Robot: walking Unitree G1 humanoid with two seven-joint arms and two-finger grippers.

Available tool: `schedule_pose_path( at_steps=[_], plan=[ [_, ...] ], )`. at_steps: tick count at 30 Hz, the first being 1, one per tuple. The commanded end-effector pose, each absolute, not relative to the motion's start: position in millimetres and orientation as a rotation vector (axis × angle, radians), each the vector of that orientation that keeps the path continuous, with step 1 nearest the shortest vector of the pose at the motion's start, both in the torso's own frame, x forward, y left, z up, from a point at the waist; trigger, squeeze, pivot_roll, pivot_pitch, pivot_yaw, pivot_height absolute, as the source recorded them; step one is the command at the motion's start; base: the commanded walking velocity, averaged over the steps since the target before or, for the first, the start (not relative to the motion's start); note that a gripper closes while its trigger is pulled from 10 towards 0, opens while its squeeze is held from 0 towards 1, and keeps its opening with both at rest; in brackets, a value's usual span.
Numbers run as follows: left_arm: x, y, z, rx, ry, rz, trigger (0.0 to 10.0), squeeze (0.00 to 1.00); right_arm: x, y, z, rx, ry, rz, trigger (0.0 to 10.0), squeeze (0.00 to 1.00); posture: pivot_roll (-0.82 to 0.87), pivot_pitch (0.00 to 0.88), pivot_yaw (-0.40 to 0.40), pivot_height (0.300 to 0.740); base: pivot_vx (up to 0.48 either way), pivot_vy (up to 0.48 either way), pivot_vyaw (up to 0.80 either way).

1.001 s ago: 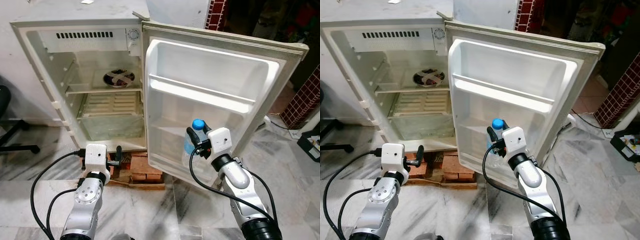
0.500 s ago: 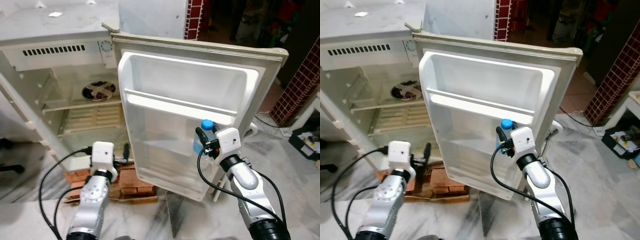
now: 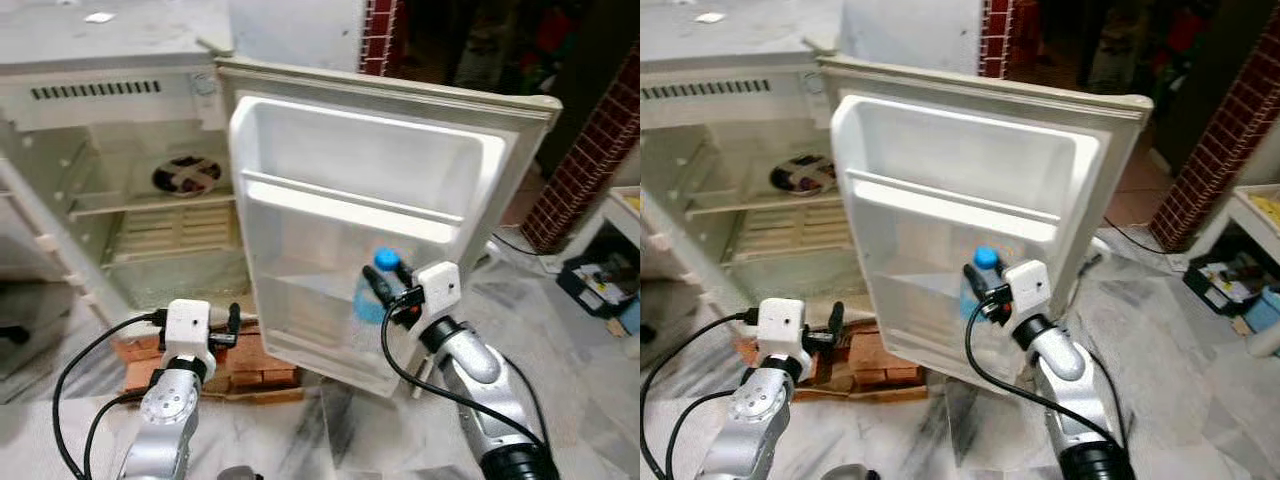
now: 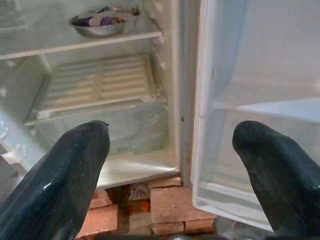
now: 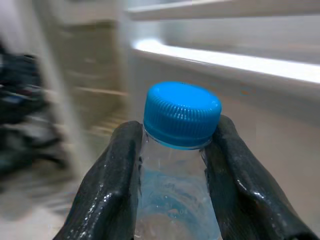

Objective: Restocking fridge

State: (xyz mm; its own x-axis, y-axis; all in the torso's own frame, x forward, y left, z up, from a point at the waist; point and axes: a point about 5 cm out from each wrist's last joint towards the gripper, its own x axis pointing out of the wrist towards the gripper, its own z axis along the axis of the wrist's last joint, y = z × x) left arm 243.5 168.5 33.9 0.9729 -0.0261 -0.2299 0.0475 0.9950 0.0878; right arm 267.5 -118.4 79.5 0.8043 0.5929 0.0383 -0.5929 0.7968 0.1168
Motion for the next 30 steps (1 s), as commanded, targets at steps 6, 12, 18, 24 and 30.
schedule_pose_path(
  at_steps=[6, 12, 18, 24, 30],
  plan=[
    [247.2, 165.8, 39.8, 0.099, 0.207, -0.053, 10.0, 0.00, 264.0, -112.0, 94.5, 0.177, -0.015, 0.797, 10.0, 0.00, 0.02, 0.000, -0.020, 0.740, 0.000, 0.000, 0.00],
    [245.9, 164.9, 39.0, 0.097, 0.214, -0.057, 10.0, 0.00, 262.4, -116.4, 90.2, 0.133, 0.000, 0.791, 10.0, 0.00, 0.02, 0.000, -0.022, 0.730, 0.000, 0.000, 0.00],
    [245.2, 165.2, 38.8, 0.100, 0.221, -0.055, 10.0, 0.00, 258.2, -114.7, 86.5, 0.138, 0.013, 0.785, 10.0, 0.00, 0.03, 0.000, -0.024, 0.695, 0.000, 0.000, 0.00],
    [244.3, 163.3, 38.5, 0.105, 0.225, -0.057, 10.0, 0.00, 256.1, -113.5, 83.4, 0.135, 0.019, 0.778, 10.0, 0.00, 0.03, 0.000, -0.026, 0.655, 0.000, 0.000, 0.00],
    [244.8, 161.4, 39.7, 0.104, 0.222, -0.059, 10.0, 0.00, 259.8, -115.0, 83.0, 0.106, 0.014, 0.747, 10.0, 0.00, 0.02, 0.000, -0.013, 0.655, 0.000, 0.000, 0.00]
  ],
)
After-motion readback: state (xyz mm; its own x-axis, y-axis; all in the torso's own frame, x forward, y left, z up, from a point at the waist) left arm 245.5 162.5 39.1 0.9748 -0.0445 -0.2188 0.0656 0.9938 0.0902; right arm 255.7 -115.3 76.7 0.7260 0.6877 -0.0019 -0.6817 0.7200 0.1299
